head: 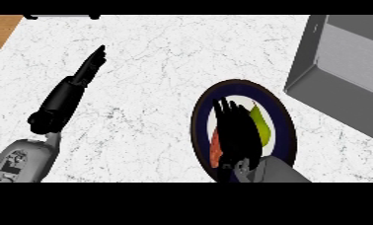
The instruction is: Pick the sweet potato from the plate and place it in the cardboard box
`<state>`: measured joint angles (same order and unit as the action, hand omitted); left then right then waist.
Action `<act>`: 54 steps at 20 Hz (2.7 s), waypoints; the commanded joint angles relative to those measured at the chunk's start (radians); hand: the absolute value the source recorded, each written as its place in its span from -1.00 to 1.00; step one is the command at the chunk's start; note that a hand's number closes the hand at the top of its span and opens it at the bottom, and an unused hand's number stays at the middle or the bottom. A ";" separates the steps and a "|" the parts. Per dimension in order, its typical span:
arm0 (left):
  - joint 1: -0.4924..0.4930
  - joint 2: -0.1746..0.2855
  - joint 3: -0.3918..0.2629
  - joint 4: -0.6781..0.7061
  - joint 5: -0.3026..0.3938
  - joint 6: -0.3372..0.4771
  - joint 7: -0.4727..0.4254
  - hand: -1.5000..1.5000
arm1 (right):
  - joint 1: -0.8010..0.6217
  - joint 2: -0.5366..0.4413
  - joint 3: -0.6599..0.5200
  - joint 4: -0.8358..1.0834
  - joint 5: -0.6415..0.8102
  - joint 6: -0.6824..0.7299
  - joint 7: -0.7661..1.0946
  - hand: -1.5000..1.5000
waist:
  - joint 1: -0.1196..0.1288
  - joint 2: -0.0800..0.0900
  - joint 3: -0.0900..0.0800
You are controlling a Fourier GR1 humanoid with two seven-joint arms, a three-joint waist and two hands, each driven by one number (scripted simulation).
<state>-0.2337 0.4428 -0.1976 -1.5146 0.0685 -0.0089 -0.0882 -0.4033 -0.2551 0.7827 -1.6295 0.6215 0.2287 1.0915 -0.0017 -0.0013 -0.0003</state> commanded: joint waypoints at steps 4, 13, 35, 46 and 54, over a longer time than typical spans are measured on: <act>0.020 -0.026 0.042 -0.021 -0.037 -0.026 0.015 0.00 | 0.050 0.050 -0.053 0.050 0.059 0.072 0.005 -1.00 | 0.003 0.001 0.000; 0.053 -0.055 0.077 -0.046 -0.056 -0.079 0.001 0.00 | 0.028 0.124 0.006 0.140 0.301 -0.025 -0.163 1.00 | 0.007 0.001 0.000; 0.045 -0.075 0.116 -0.009 -0.088 -0.110 -0.018 0.00 | 0.014 -0.455 -0.419 -0.273 -0.041 -0.075 -1.169 1.00 | -0.008 -0.001 0.000; 0.016 -0.109 0.088 -0.045 -0.094 -0.124 0.034 0.00 | -0.143 -0.377 -0.779 -0.039 -0.190 -0.101 -0.885 1.00 | 0.014 0.004 0.000; 0.050 -0.116 0.116 -0.045 -0.113 -0.127 -0.005 0.00 | -0.246 -0.472 -0.926 0.348 -0.187 -0.088 -1.096 1.00 | 0.020 0.006 0.000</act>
<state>-0.2111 0.3375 -0.0842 -1.5617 -0.0355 -0.1314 -0.0573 -0.5947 -0.6932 -0.0985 -1.4666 0.4068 0.1488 0.0994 0.0113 0.0026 0.0000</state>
